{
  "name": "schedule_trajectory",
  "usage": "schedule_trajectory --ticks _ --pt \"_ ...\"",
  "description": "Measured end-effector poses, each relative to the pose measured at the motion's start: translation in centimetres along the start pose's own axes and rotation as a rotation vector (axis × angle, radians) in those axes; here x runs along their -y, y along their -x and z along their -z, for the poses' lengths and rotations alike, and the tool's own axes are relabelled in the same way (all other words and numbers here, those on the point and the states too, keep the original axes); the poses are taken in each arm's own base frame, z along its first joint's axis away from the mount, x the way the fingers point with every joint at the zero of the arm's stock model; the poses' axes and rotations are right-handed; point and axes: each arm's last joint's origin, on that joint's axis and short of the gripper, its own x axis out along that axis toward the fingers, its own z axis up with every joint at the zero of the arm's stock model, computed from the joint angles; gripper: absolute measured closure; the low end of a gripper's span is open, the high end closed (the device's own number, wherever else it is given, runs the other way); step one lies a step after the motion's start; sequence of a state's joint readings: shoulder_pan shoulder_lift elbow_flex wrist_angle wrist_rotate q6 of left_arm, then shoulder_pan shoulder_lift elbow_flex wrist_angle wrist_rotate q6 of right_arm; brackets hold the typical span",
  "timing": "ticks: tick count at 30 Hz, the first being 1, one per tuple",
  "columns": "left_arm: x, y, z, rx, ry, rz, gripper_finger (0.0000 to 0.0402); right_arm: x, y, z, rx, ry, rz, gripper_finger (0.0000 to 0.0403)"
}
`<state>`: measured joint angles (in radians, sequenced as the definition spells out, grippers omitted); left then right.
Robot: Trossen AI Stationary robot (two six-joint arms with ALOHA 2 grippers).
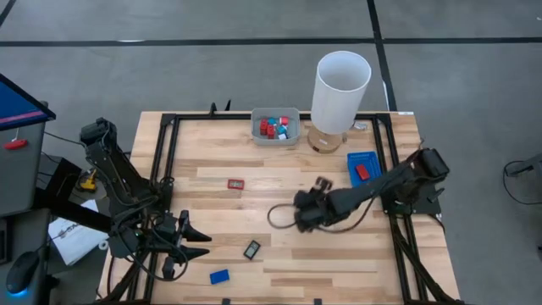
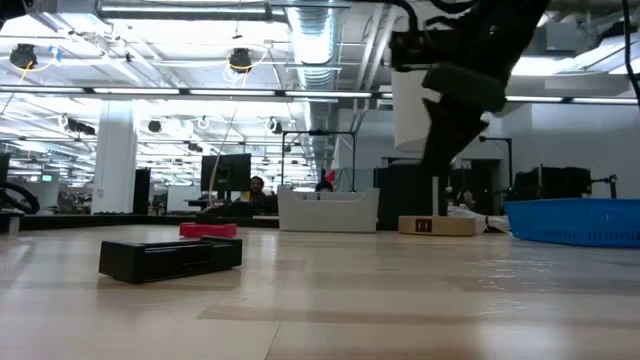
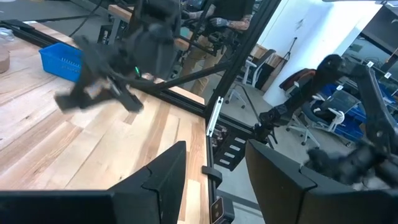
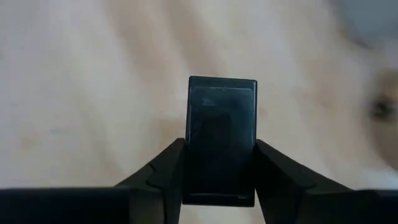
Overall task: Pick & Place Office items
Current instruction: Put the top black digital clock into the blue basket
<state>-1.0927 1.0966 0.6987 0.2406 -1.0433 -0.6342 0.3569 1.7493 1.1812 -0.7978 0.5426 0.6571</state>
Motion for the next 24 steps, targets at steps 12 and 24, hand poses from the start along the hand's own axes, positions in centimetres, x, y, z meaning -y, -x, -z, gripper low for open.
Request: schedule_trajectory --ticks 12,24 --pt "-0.1 0.0 0.1 -0.009 -0.021 -0.006 0.0238 9.5 3.5 4.2 -0.175 -0.306 0.319 0.0241" --pt "-0.1 0.0 0.2 -0.011 -0.022 -0.007 0.0238 14.2 3.4 10.4 -0.332 -0.667 0.345 0.0234"
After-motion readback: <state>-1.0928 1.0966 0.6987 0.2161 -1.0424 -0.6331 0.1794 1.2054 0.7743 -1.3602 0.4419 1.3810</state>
